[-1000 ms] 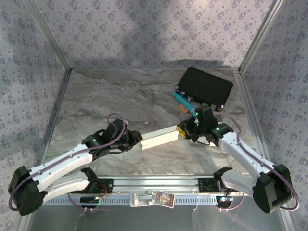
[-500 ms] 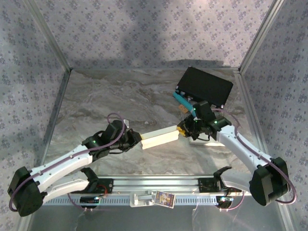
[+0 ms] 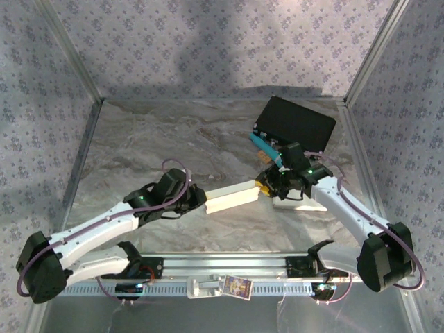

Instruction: Fold the paper box

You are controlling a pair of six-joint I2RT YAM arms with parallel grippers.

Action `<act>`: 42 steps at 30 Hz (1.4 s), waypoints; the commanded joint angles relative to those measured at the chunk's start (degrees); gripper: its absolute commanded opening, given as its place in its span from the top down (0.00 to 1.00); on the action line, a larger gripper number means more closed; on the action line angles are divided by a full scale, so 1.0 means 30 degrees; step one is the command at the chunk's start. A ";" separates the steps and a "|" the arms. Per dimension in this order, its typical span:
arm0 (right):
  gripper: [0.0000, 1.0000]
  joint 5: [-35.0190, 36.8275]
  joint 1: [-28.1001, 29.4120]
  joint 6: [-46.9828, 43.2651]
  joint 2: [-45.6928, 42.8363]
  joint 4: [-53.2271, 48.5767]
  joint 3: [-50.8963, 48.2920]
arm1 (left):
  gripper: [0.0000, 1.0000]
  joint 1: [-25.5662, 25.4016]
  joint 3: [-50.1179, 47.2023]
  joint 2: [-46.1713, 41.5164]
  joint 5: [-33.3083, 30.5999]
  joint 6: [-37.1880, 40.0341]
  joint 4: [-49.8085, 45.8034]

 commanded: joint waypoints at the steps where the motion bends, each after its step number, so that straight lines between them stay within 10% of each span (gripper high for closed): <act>1: 0.69 -0.0004 0.0010 -0.1347 0.0753 -0.3428 -0.1101 | 0.89 -0.0366 -0.0463 0.0858 -0.0500 0.1354 -0.2454; 21: 0.42 -0.1798 -0.0517 0.2976 -0.2292 -0.0722 -0.0753 | 0.89 -0.0483 0.0550 0.0867 -0.1566 0.3224 -0.3304; 32: 0.43 -0.2093 -0.2867 -0.0826 -0.4704 -0.3020 -0.2347 | 0.89 -0.4144 0.0257 0.0815 -0.5050 0.6171 -0.3766; 42: 0.45 -0.1559 -0.2944 -0.3103 -0.4188 -0.3309 -0.2005 | 0.87 -0.3995 0.0049 0.1479 -0.5882 0.5386 -0.2427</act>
